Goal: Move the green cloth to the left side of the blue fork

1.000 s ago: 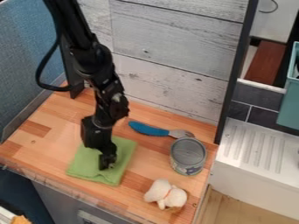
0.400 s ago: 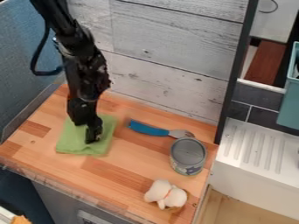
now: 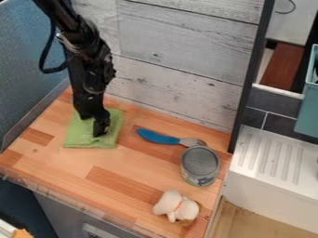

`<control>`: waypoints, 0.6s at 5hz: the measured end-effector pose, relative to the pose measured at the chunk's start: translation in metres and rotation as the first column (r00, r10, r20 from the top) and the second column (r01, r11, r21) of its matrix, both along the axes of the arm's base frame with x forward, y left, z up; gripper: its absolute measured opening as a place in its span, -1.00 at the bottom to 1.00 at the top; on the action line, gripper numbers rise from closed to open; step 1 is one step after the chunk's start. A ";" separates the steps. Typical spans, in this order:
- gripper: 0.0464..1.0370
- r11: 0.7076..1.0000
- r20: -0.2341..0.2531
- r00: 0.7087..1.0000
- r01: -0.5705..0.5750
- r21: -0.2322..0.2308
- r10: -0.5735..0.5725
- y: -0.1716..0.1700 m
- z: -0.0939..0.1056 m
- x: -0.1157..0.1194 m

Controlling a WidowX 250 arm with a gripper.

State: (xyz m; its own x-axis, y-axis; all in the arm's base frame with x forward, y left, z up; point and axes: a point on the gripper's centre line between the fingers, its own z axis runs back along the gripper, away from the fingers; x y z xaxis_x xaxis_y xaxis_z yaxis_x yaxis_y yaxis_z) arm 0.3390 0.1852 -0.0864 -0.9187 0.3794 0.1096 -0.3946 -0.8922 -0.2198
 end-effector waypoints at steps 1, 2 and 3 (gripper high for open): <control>0.93 1.000 0.043 0.999 -0.019 -0.012 0.020 0.004 0.006 0.015; 0.93 0.999 0.051 0.998 -0.041 -0.025 0.042 0.007 0.006 0.023; 0.93 0.999 0.068 0.997 -0.045 -0.027 0.047 0.009 0.011 0.029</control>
State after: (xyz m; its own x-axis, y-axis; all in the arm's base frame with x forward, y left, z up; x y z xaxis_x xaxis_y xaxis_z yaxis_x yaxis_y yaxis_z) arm 0.3683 0.1940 -0.0758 -0.9404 0.3381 0.0362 -0.3374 -0.9148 -0.2219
